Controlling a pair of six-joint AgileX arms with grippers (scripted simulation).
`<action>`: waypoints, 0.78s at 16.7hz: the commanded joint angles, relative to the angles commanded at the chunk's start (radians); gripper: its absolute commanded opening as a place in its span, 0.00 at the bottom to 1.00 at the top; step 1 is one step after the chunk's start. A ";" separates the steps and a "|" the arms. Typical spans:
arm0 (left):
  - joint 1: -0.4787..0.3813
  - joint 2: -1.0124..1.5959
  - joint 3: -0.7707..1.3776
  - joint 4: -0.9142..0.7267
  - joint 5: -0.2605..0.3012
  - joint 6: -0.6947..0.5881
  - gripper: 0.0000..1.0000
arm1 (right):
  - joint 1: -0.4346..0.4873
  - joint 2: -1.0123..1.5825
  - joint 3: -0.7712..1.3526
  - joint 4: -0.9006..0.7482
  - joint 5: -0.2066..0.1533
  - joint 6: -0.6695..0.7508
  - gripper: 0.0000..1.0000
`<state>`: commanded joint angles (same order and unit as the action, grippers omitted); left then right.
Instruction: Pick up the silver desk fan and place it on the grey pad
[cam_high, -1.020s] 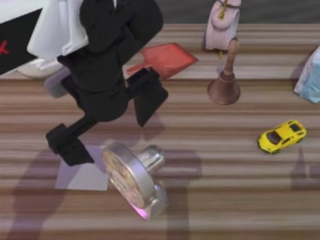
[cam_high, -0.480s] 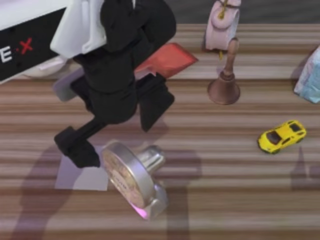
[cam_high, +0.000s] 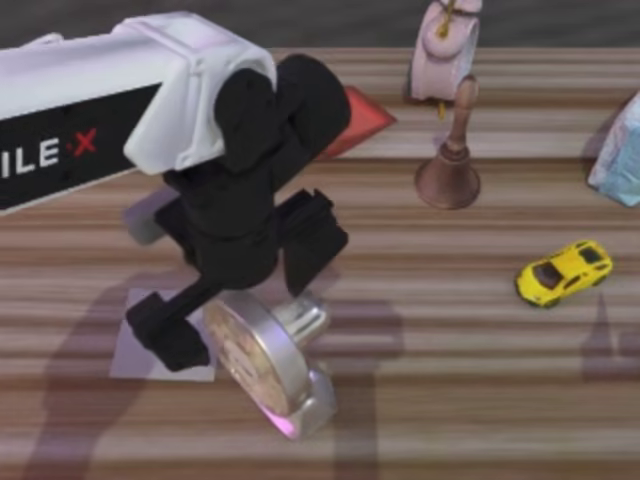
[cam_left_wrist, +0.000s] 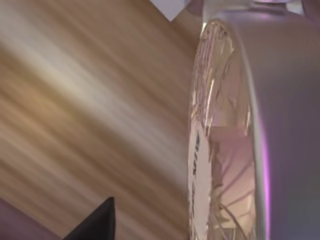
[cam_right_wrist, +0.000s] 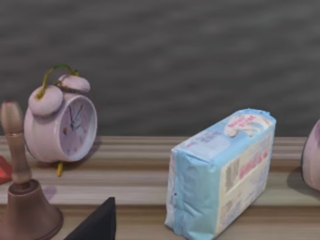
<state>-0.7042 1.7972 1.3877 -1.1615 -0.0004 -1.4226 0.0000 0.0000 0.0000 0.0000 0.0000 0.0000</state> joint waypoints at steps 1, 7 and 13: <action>0.000 0.000 -0.001 0.001 0.000 0.000 1.00 | 0.000 0.000 0.000 0.000 0.000 0.000 1.00; 0.000 0.000 -0.001 0.001 0.000 0.000 0.70 | 0.000 0.000 0.000 0.000 0.000 0.000 1.00; 0.000 0.000 -0.001 0.001 0.000 0.000 0.25 | 0.000 0.000 0.000 0.000 0.000 0.000 1.00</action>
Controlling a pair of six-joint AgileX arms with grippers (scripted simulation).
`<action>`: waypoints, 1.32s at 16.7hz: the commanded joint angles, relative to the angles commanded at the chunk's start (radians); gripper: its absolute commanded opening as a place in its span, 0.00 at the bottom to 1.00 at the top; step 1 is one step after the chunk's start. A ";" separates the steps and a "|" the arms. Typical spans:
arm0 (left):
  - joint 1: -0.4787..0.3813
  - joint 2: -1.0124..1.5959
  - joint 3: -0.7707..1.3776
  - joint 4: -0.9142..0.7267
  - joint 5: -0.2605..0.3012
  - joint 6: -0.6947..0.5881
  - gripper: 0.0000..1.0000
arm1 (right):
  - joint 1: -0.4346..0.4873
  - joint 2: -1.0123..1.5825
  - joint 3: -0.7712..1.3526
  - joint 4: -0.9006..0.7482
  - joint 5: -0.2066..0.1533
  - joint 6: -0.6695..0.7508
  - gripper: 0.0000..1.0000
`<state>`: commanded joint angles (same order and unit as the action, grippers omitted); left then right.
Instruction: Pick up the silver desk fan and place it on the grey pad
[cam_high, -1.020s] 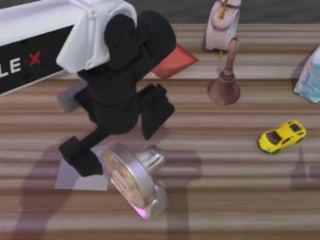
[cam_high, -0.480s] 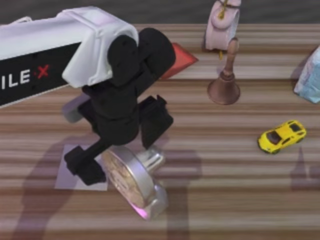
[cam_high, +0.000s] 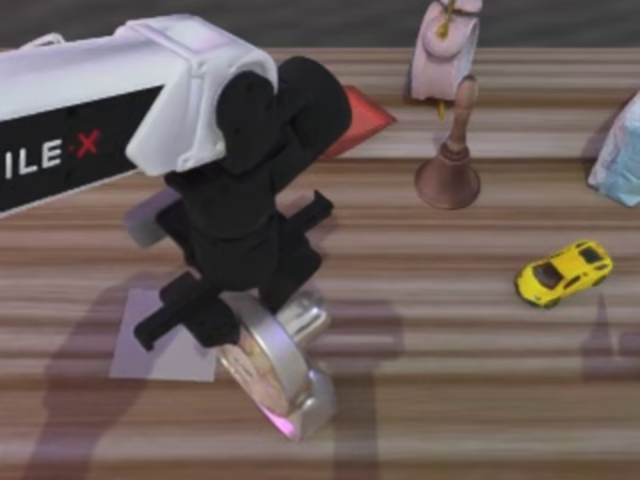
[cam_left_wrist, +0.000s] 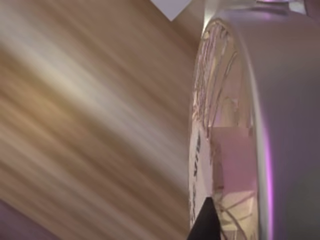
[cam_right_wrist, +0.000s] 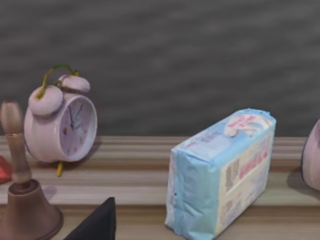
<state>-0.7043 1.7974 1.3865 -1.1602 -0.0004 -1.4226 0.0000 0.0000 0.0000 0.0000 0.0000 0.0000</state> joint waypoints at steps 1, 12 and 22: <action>0.000 0.000 0.000 0.000 0.000 0.000 0.17 | 0.000 0.000 0.000 0.000 0.000 0.000 1.00; 0.000 -0.002 0.000 -0.001 0.000 0.002 0.00 | 0.000 0.000 0.000 0.000 0.000 0.000 1.00; 0.018 -0.016 0.182 -0.196 0.000 -0.001 0.00 | 0.000 0.000 0.000 0.000 0.000 0.000 1.00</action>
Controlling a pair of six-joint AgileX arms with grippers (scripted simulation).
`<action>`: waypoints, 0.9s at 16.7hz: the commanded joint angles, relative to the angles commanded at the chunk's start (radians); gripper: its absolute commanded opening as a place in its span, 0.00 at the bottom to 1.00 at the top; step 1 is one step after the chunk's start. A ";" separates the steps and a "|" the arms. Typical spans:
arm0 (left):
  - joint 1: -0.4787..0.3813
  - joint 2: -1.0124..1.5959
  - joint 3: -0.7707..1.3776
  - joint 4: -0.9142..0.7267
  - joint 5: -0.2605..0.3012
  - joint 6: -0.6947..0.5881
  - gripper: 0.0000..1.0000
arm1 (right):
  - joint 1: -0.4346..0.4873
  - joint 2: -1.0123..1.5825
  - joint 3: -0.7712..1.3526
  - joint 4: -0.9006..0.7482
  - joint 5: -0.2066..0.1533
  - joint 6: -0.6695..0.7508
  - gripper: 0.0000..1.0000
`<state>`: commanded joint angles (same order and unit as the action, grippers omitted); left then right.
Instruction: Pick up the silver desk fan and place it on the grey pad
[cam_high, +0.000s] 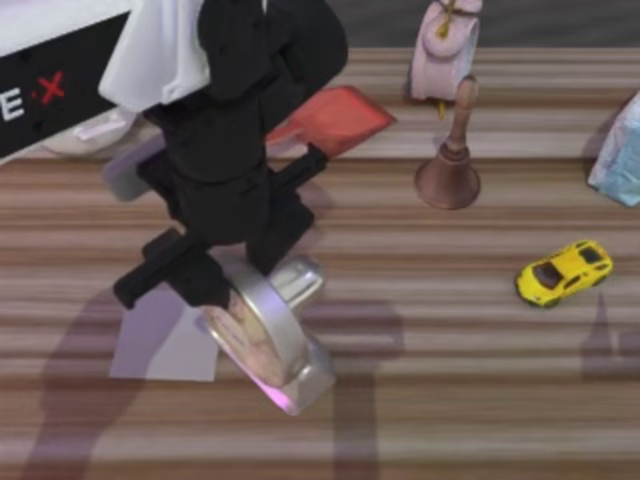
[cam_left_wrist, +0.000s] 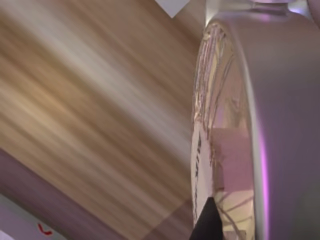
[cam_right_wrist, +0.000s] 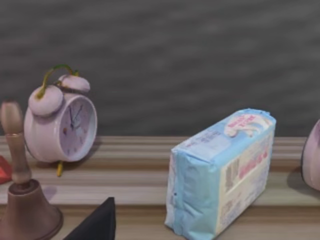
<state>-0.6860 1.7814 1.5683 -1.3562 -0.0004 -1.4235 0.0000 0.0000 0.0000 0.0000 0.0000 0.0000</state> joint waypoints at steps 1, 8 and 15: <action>0.000 0.000 0.000 0.000 0.000 0.000 0.00 | 0.000 0.000 0.000 0.000 0.000 0.000 1.00; 0.078 -0.010 -0.011 -0.008 0.003 -0.117 0.00 | 0.000 0.000 0.000 0.000 0.000 0.000 1.00; 0.304 -0.065 -0.054 -0.026 0.013 -0.476 0.00 | 0.000 0.000 0.000 0.000 0.000 0.000 1.00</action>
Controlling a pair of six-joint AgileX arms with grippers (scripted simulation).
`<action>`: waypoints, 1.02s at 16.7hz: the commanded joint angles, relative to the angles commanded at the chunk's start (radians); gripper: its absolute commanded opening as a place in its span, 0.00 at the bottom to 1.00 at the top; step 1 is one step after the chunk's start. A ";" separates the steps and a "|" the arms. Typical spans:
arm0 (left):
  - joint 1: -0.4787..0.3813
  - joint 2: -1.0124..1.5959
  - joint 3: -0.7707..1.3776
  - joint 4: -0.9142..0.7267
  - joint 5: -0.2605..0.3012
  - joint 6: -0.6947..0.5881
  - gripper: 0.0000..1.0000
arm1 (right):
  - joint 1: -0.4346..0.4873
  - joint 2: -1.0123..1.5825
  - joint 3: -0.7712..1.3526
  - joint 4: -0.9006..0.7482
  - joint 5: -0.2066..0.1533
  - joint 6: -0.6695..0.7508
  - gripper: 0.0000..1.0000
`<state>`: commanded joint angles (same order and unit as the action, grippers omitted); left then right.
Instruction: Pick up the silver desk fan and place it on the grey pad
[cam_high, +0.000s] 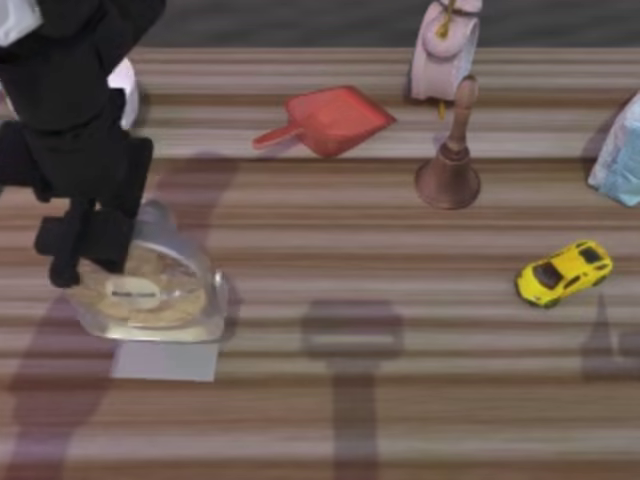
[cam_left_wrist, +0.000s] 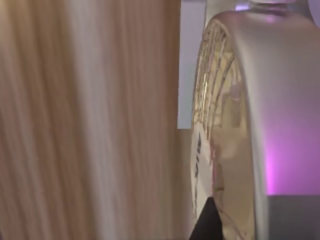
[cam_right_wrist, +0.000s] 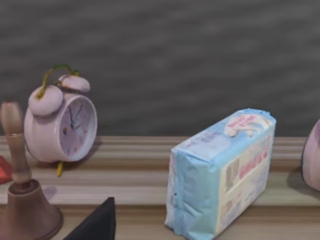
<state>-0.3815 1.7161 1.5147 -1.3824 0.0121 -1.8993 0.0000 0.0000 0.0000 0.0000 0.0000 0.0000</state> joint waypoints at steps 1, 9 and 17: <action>0.017 -0.005 -0.003 0.000 0.001 -0.019 0.00 | 0.000 0.000 0.000 0.000 0.000 0.000 1.00; 0.025 -0.001 -0.037 0.041 0.001 -0.028 0.00 | 0.000 0.000 0.000 0.000 0.000 0.000 1.00; 0.026 0.008 -0.124 0.135 0.001 -0.026 0.00 | 0.000 0.000 0.000 0.000 0.000 0.000 1.00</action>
<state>-0.3551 1.7245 1.3910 -1.2470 0.0134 -1.9257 0.0000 0.0000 0.0000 0.0000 0.0000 0.0000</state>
